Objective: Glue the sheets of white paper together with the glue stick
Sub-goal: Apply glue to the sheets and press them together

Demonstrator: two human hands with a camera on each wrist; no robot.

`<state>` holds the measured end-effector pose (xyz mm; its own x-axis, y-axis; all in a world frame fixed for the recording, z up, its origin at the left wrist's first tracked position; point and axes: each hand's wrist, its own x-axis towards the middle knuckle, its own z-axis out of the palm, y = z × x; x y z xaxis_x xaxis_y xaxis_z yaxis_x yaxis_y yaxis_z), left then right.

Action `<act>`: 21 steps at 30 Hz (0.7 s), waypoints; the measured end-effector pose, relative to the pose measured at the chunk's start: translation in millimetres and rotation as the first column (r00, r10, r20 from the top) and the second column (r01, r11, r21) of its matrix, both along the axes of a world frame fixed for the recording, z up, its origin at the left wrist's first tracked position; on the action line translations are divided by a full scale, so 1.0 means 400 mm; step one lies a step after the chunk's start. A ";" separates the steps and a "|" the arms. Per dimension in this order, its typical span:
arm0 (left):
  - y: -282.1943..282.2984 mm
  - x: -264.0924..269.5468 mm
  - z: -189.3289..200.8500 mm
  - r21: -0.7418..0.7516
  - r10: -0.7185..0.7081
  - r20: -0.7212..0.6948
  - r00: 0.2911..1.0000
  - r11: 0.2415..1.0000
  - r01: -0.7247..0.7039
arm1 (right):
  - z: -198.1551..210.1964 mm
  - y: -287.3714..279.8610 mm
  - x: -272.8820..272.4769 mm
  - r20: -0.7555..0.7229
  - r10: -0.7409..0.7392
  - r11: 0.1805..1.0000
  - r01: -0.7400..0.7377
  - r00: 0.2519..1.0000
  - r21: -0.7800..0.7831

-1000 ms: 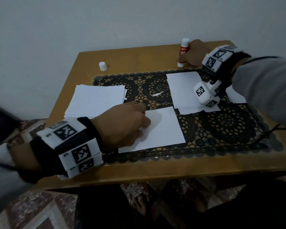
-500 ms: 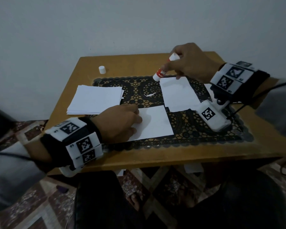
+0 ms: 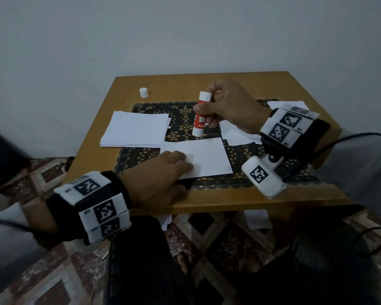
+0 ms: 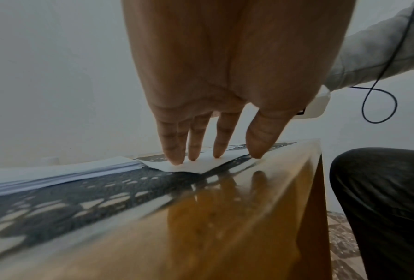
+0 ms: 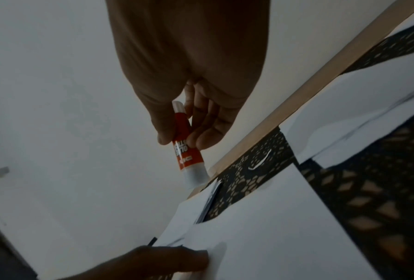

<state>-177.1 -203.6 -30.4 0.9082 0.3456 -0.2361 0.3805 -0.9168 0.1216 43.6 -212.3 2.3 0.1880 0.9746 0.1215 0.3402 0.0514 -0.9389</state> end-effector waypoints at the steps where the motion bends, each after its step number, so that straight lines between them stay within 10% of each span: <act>1: -0.005 -0.008 -0.003 -0.005 -0.002 0.010 1.000 1.000 0.002 | -0.004 0.001 -0.008 0.020 0.006 1.000 -0.006 1.000 0.004; 21: -0.019 -0.033 -0.004 0.040 -0.063 0.002 0.998 0.997 0.062 | -0.075 0.079 -0.164 0.442 -0.060 0.989 -0.008 0.895 0.150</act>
<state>-190.3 -211.2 -32.0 0.9291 0.2974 -0.2197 0.3220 -0.9429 0.0853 -22.2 -180.8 -27.5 0.1063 0.9356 0.3366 0.7229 0.1598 -0.6723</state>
